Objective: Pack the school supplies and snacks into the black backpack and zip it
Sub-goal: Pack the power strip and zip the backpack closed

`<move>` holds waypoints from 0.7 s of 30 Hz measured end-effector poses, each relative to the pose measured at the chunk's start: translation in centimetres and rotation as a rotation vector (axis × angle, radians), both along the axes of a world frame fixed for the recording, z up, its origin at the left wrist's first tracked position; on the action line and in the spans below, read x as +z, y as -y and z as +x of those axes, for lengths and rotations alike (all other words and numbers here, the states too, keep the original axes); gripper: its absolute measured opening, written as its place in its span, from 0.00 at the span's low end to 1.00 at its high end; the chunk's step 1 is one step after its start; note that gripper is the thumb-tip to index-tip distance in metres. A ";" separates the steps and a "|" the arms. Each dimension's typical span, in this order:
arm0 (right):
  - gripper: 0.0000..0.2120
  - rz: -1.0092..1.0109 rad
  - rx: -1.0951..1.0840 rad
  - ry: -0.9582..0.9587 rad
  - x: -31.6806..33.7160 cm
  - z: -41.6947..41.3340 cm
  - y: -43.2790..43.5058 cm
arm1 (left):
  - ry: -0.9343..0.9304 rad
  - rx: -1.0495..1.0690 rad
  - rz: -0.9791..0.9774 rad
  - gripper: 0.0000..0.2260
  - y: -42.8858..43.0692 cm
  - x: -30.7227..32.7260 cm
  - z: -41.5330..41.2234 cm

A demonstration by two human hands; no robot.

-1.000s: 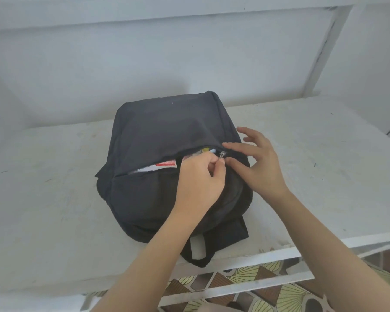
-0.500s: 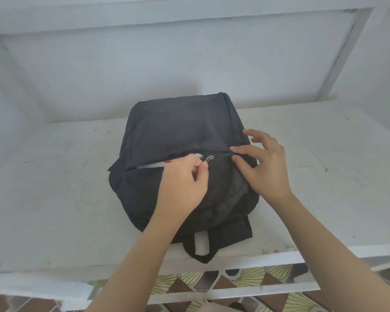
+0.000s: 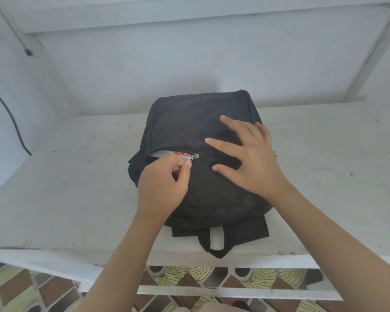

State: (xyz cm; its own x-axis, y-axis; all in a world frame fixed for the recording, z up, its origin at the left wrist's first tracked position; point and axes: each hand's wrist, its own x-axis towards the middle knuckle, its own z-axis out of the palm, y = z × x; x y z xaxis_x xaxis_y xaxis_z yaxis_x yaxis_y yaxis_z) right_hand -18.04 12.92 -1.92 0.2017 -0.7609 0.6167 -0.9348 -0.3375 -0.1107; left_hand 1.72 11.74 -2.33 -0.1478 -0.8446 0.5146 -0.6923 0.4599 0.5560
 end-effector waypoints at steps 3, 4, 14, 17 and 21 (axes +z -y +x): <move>0.15 -0.048 0.001 -0.060 -0.3 0.5 1.2 | 0.020 -0.047 -0.043 0.08 0.3 -0.4 0.3; 0.12 -0.074 0.001 -0.047 -0.4 0.5 1.5 | 0.030 -0.081 -0.072 0.07 0.4 -0.5 0.5; 0.10 -0.103 0.013 -0.003 -0.7 0.5 1.6 | 0.294 -0.031 -0.244 0.31 4.4 0.2 2.6; 0.09 -0.115 0.020 0.003 -0.9 0.4 1.6 | 0.303 -0.051 -0.101 0.38 5.7 0.7 2.1; 0.08 -0.125 0.020 0.009 -1.1 0.2 1.8 | 0.233 -0.055 -0.005 0.43 6.3 0.8 1.6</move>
State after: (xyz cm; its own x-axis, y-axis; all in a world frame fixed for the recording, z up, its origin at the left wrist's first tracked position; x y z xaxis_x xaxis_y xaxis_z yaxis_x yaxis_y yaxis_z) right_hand -17.85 11.13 -3.01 0.2097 -0.6736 0.7087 -0.9270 -0.3675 -0.0750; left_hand 3.32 5.42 -1.48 -0.3090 -0.8296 0.4651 -0.7752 0.5030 0.3822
